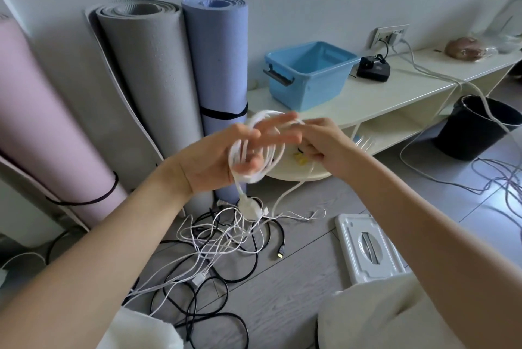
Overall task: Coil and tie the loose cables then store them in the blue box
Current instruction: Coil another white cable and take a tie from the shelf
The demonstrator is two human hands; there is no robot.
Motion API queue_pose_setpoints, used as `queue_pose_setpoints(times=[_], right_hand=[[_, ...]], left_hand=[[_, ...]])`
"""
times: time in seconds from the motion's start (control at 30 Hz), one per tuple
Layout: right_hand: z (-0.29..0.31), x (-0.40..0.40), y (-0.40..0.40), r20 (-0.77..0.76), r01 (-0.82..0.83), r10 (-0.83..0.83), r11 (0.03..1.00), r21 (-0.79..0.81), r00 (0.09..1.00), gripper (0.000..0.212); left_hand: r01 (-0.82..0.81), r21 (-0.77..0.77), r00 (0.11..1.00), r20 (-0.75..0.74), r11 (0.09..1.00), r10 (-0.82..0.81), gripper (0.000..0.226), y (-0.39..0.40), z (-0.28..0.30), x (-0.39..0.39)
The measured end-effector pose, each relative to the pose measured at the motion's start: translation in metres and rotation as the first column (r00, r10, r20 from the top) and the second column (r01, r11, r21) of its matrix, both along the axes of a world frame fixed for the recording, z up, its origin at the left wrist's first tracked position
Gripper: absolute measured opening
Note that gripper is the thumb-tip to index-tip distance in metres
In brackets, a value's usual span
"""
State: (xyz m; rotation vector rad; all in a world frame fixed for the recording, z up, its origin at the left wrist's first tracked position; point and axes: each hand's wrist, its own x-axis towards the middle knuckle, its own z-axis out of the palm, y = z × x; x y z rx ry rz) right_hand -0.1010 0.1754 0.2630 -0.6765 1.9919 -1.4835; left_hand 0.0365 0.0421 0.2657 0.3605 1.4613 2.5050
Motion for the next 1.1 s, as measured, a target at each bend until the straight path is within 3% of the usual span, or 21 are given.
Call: queue_pose_setpoints(times=[0.07, 0.13, 0.17, 0.23, 0.3, 0.37, 0.43, 0.5, 0.57, 0.67, 0.7, 0.73, 0.83, 0.87, 0.9, 0.93, 1.0, 1.1], right_hand=[[-0.011, 0.005, -0.006, -0.163, -0.042, 0.082, 0.971, 0.236, 0.983, 0.033], [-0.017, 0.018, -0.013, -0.350, -0.094, 0.295, 0.866, 0.491, 0.889, 0.042], [-0.020, 0.025, -0.017, -0.392, -0.127, 0.407, 0.809, 0.573, 0.825, 0.042], [-0.023, 0.038, -0.022, -0.430, -0.190, 0.576, 0.724, 0.663, 0.695, 0.039], [-0.022, 0.048, -0.024, -0.519, -0.182, 0.659, 0.697, 0.694, 0.544, 0.036], [-0.017, 0.052, -0.023, -0.614, -0.151, 0.682, 0.708, 0.690, 0.397, 0.037], [-0.011, 0.048, -0.018, -0.664, -0.138, 0.667, 0.733, 0.666, 0.337, 0.036], [-0.006, 0.042, -0.014, -0.698, -0.131, 0.642, 0.759, 0.638, 0.318, 0.022], [-0.001, 0.035, -0.011, -0.741, -0.114, 0.578, 0.808, 0.578, 0.341, 0.012], [0.006, 0.024, -0.008, -0.799, -0.065, 0.457, 0.880, 0.471, 0.390, 0.033], [0.009, 0.021, -0.007, -0.814, -0.055, 0.396, 0.909, 0.414, 0.425, 0.034], [0.009, 0.017, -0.007, -0.819, -0.043, 0.324, 0.937, 0.347, 0.474, 0.035], [0.016, 0.004, -0.008, -0.732, 0.034, 0.061, 0.993, 0.115, 0.679, 0.045], [0.019, 0.001, -0.010, -0.659, 0.061, -0.025, 0.998, 0.032, 0.752, 0.045], [0.022, -0.001, -0.010, -0.575, 0.094, -0.097, 0.995, -0.035, 0.813, 0.043], [0.024, -0.003, -0.011, -0.484, 0.131, -0.155, 0.988, -0.083, 0.861, 0.041], [0.026, -0.006, -0.010, -0.318, 0.227, -0.271, 0.959, -0.169, 0.909, 0.039], [0.030, -0.015, -0.003, -0.176, 0.406, -0.450, 0.882, -0.238, 0.875, 0.042]], left_hand=[[-0.136, 0.184, 0.989, -0.024, 0.974, 0.143, 0.053, -0.003, 0.003, -0.002], [-0.357, 0.247, 0.933, 0.051, 0.901, 0.356, 0.057, -0.008, 0.006, -0.007], [-0.487, 0.225, 0.874, 0.122, 0.844, 0.471, 0.052, -0.011, 0.004, -0.010], [-0.659, 0.022, 0.739, 0.200, 0.752, 0.643, 0.032, -0.013, -0.003, -0.014], [-0.603, -0.337, 0.739, 0.104, 0.723, 0.665, 0.015, -0.010, -0.013, -0.015], [-0.457, -0.680, 0.805, -0.041, 0.574, 0.592, 0.021, -0.006, -0.023, -0.013], [-0.328, -0.818, 0.875, -0.073, 0.473, 0.479, 0.024, -0.003, -0.026, -0.010], [-0.213, -0.829, 0.925, -0.001, 0.517, 0.380, 0.044, -0.002, -0.019, -0.004], [-0.113, -0.817, 0.950, 0.077, 0.565, 0.301, 0.051, -0.003, -0.017, -0.001], [0.029, -0.879, 0.976, 0.128, 0.475, 0.179, 0.029, -0.002, -0.016, 0.001], [0.075, -0.861, 0.972, 0.175, 0.503, 0.155, 0.027, -0.002, -0.014, 0.003], [0.100, -0.802, 0.966, 0.220, 0.588, 0.136, 0.027, -0.004, -0.013, 0.004], [0.132, -0.438, 0.971, 0.239, 0.889, -0.027, 0.029, -0.003, 0.003, 0.007], [0.184, -0.233, 0.964, 0.231, 0.955, -0.129, 0.032, -0.002, 0.010, 0.008], [0.216, 0.025, 0.954, 0.209, 0.976, -0.217, 0.036, 0.001, 0.016, 0.010], [0.225, 0.251, 0.951, 0.155, 0.942, -0.269, 0.038, 0.001, 0.020, 0.013], [0.154, 0.358, 0.982, 0.049, 0.921, -0.183, 0.039, -0.010, 0.024, 0.017], [-0.083, 0.276, 0.989, -0.094, 0.958, 0.112, 0.038, -0.024, 0.028, 0.014]])
